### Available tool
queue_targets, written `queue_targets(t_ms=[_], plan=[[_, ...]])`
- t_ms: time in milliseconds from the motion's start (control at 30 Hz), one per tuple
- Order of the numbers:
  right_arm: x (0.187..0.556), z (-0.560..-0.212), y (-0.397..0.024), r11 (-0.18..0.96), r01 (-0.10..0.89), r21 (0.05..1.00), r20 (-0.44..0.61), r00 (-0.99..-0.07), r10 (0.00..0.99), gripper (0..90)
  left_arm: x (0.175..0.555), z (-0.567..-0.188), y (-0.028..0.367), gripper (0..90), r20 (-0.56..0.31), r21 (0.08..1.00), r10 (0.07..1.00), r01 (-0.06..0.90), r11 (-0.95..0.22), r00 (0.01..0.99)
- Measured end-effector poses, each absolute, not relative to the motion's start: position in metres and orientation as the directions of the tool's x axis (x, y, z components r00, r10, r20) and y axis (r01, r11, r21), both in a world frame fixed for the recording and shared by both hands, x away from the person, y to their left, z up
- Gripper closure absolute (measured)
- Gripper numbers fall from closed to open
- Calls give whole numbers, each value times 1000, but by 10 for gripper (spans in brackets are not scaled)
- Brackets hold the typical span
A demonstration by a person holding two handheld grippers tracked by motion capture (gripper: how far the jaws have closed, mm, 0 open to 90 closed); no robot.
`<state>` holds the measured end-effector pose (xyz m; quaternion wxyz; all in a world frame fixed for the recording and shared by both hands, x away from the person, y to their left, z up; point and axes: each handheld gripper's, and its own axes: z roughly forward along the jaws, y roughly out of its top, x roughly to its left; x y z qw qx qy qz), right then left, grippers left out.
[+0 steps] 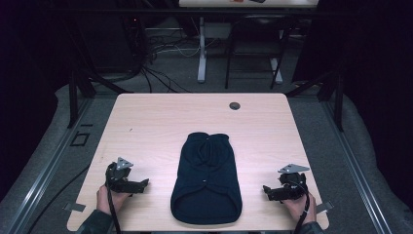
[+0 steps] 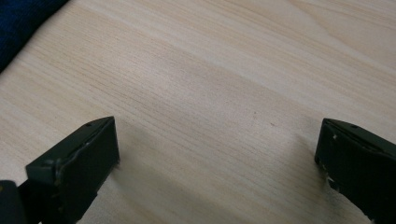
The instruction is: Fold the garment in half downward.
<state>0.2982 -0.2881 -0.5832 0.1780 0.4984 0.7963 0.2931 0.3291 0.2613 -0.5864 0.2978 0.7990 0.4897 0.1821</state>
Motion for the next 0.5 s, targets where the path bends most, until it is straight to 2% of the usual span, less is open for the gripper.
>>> queue_targets(t_ms=[333,500], plan=[[297,-585,-290,331,675,659,7,-446,895,0,330,-586,261,0,3,656,892,672,-343,453],[298,-583,-289,333,684,650,11,-446,895,0,331,-584,258,0,61,667,896,649,-365,441]])
